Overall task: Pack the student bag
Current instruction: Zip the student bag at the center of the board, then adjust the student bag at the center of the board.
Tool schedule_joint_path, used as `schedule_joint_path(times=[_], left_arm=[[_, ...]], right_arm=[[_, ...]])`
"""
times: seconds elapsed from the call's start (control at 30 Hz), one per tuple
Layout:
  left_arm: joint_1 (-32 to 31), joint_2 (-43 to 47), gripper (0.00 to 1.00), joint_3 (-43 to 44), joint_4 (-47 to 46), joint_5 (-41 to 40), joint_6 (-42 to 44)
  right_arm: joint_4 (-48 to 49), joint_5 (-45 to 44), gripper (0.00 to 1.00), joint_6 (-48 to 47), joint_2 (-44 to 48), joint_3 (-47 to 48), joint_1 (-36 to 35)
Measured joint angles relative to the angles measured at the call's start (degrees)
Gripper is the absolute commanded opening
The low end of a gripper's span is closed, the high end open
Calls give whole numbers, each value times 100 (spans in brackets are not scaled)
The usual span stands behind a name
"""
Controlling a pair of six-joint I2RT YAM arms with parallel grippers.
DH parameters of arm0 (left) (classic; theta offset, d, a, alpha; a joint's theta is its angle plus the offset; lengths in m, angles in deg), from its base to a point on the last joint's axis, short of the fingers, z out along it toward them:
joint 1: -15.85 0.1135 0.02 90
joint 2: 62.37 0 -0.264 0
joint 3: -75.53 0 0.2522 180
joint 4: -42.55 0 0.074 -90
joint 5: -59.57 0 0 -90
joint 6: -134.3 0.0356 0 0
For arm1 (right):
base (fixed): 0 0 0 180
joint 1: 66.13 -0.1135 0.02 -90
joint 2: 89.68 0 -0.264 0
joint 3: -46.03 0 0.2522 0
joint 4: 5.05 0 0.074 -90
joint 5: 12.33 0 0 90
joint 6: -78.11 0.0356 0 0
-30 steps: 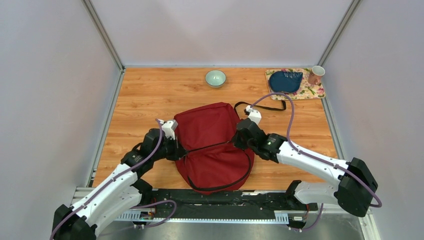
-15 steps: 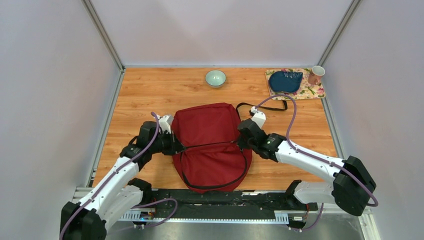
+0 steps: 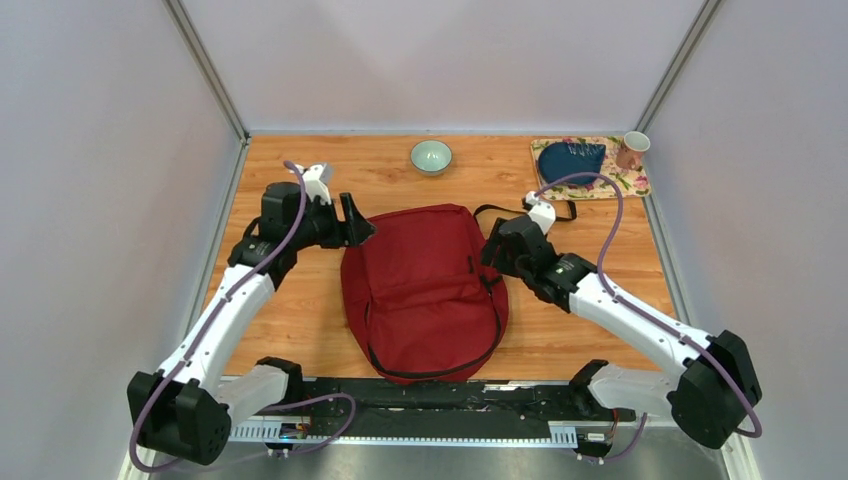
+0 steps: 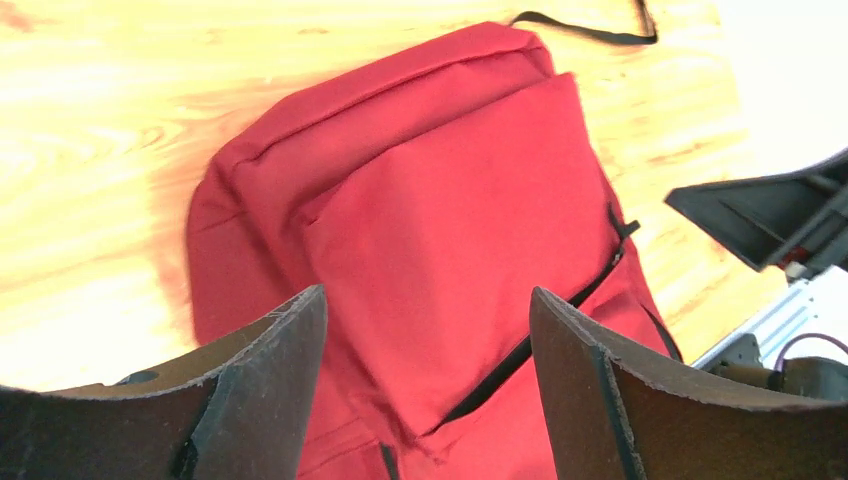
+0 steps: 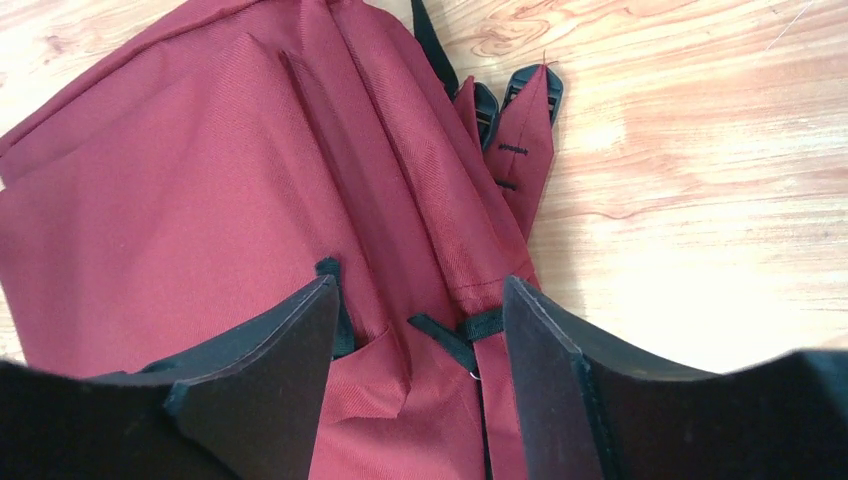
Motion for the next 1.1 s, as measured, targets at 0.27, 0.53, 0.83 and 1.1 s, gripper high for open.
schedule_joint_path(times=[0.27, 0.53, 0.83, 1.1], left_arm=[[173, 1097, 82, -1432, 111, 70, -162], [173, 1244, 83, -3344, -1182, 1073, -1373], [173, -1486, 82, -1738, -2833, 1971, -1845], [212, -2806, 83, -636, -3657, 2334, -2057]], right_arm=[[48, 564, 67, -11, 584, -595, 109], [715, 2061, 67, 39, -476, -673, 136], [957, 2496, 67, 186, -1580, 201, 197], [1043, 2339, 67, 275, -1899, 651, 553]])
